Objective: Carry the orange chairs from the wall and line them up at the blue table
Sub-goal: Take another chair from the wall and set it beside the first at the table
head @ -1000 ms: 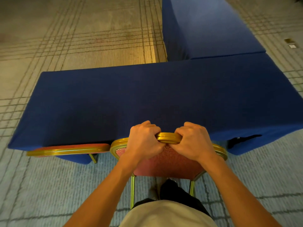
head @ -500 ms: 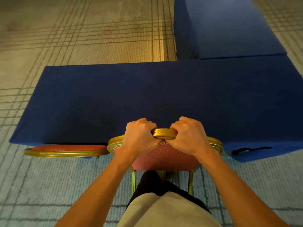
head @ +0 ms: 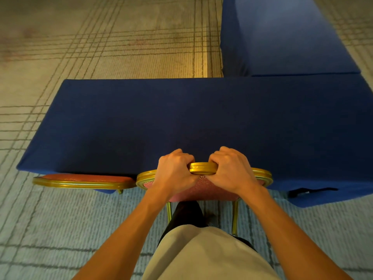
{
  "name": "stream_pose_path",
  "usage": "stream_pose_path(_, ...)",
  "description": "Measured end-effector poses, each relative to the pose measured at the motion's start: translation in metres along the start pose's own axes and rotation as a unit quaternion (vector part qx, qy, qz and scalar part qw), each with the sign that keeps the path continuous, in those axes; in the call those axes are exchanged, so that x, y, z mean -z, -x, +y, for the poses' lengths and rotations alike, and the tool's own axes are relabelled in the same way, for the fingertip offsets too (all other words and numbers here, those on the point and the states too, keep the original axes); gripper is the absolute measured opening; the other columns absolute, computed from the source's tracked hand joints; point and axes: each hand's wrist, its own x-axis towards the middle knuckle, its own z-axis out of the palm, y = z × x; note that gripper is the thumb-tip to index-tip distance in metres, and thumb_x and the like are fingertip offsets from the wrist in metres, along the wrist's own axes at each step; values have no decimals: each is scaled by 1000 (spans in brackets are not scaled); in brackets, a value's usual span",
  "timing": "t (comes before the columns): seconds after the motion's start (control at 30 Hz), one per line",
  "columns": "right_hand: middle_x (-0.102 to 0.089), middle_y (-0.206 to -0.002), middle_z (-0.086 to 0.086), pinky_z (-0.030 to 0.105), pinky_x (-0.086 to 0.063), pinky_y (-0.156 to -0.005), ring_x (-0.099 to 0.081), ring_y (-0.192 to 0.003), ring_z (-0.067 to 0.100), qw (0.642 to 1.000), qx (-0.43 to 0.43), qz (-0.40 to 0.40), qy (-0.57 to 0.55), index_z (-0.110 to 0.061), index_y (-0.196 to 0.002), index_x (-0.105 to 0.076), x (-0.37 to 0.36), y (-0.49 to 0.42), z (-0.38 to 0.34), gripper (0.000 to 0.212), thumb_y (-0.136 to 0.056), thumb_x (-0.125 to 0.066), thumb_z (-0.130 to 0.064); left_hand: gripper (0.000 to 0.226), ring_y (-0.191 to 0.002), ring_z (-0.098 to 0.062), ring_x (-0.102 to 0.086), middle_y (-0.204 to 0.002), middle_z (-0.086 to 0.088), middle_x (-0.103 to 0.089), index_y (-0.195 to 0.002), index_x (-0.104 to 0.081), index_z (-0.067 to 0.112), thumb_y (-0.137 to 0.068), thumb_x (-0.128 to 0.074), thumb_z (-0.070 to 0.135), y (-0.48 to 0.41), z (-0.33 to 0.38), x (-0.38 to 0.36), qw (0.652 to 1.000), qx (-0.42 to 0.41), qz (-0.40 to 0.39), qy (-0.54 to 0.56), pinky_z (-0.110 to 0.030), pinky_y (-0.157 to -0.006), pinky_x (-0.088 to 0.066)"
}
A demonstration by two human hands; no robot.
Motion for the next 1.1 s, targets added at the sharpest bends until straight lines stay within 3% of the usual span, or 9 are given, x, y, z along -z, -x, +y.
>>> stream_pose_path(0.13,-54,-65,-10,28,-32,-64,-40,-65,10,1000,-2,-24,-7,-26,-67,-56,-12,8,4,30,-79,-75,-44,31,-63,-8,-42,-56,17,-38,-59,-44,29,-75,-64,46,5,-4,-13,1000,-8,-25,-12,-26,-52,-25)
stream_pose_path(0.3,-56,-76,-9,30,-38,-74,-42,-75,11,990,13,-143,12,-29,-76,-49,-28,14,3,25,-85,-65,-46,45,-66,-9,-43,-58,15,-45,-59,-48,27,-71,-82,54,16,-15,-34,997,13,-78,-6,-27,-54,-30)
stream_pose_path(0.43,-61,-82,-7,29,-31,-74,-49,-82,14,979,24,-203,-25,-30,-78,-50,-49,22,-2,19,-85,-63,-42,38,-67,-10,-41,-60,15,-46,-60,-44,27,-69,-81,34,35,-33,-52,996,18,-86,19,-28,-54,-28)
stream_pose_path(0.57,-60,-83,-9,29,-33,-74,-52,-84,15,974,33,-222,-32,-31,-81,-52,-55,20,-1,16,-86,-63,-42,37,-66,-12,-41,-59,16,-41,-60,-41,27,-66,-77,23,37,-36,-54,996,16,-78,31,-23,-51,-20)
stream_pose_path(0.73,-52,-77,-13,31,-37,-75,-49,-83,13,970,35,-240,-31,-34,-79,-49,-54,6,6,17,-85,-63,-42,36,-68,-13,-44,-62,16,-42,-63,-44,29,-73,-78,30,28,-37,-55,995,17,-83,52,-26,-54,-29)
stream_pose_path(0.93,-48,-78,-14,29,-33,-72,-42,-80,12,967,37,-251,-12,-33,-78,-47,-67,14,17,20,-84,-64,-42,36,-68,-11,-40,-65,15,-45,-65,-41,31,-76,-76,35,36,-32,-73,995,31,-85,46,-23,-55,-22)
stream_pose_path(1.1,-51,-83,-12,30,-35,-70,-45,-83,15,959,1,-280,-37,-33,-81,-50,-77,27,27,18,-82,-67,-38,28,-76,-11,-38,-74,15,-47,-72,-48,30,-84,-69,43,35,-31,-85,988,20,-154,6,-29,-67,-29)
